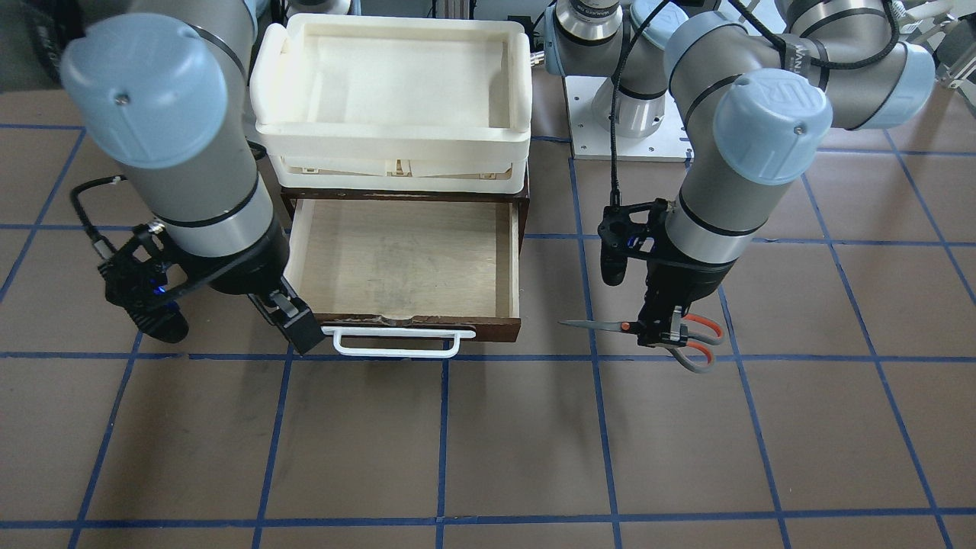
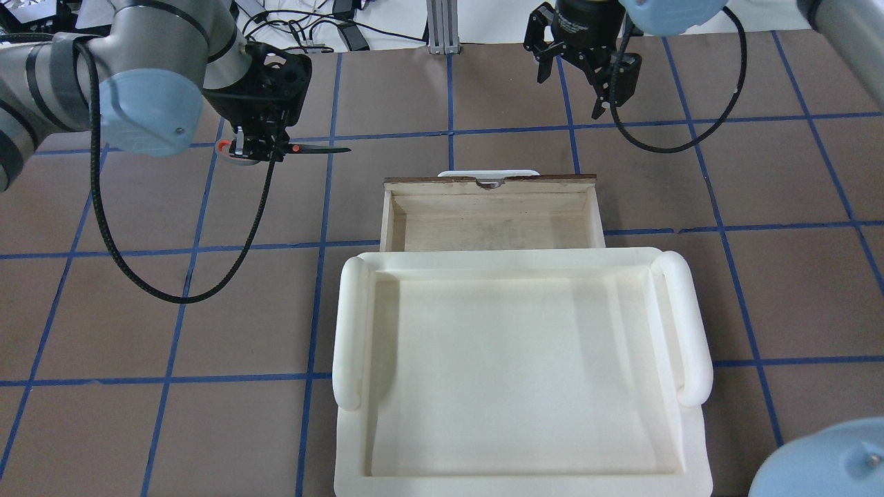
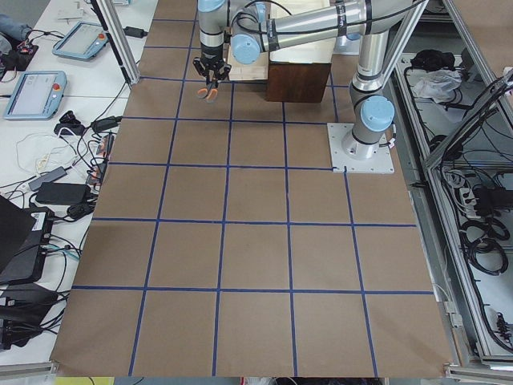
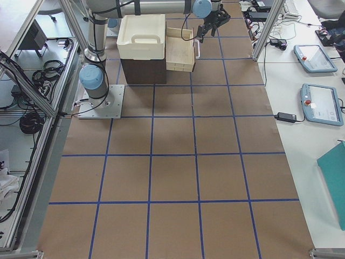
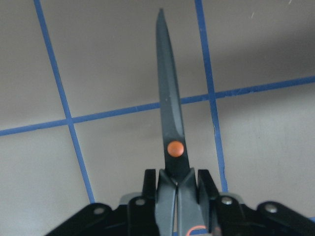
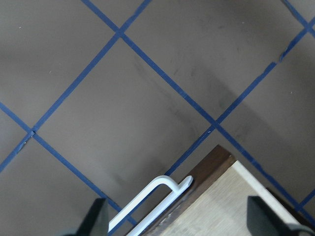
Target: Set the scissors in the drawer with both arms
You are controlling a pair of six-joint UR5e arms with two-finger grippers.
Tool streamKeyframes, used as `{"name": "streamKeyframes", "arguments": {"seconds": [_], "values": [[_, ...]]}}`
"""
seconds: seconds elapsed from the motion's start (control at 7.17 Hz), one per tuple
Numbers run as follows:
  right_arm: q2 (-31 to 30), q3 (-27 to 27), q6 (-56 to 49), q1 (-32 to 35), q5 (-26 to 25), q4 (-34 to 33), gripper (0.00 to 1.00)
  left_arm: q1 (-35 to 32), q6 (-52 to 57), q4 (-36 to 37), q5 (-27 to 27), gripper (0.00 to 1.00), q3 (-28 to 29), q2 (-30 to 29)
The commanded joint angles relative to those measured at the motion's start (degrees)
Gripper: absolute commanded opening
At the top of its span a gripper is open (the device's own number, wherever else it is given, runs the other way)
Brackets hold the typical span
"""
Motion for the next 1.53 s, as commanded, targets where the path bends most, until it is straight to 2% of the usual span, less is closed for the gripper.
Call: {"name": "streamKeyframes", "arguments": {"seconds": [0.0,0.14,0.42,0.56,0.84,0.98,1.4], "values": [[-5.21,3.17,-19.89,-3.75,-0.28,-0.11,1.00,-4.72,-8.26,0.01,-0.05,0.00,0.23,-0.31],[-7.41,3.26,-23.89,-4.98,-2.80,0.94,1.00,-8.14,-13.78,-0.17,-0.49,0.00,0.84,-0.65],[-10.66,3.35,-35.47,-6.22,-4.06,1.12,1.00,-14.74,-21.64,-0.60,-0.41,0.00,1.90,-0.57],[-11.73,3.52,-36.92,-6.23,-3.19,1.30,1.00,-17.20,-26.71,-1.30,-0.06,0.00,1.99,-0.66],[-13.31,3.79,-46.49,-6.05,2.94,3.39,1.00,-20.21,-31.82,-1.31,-0.23,0.00,1.91,-1.44],[-14.19,3.79,-47.47,-6.14,3.58,6.89,1.00,-21.78,-34.03,-1.40,-0.14,0.00,1.82,-1.97],[-14.46,3.79,-51.51,-6.31,3.50,7.72,1.00,-23.55,-34.58,-2.19,-0.58,0.00,1.47,-2.77]]}}
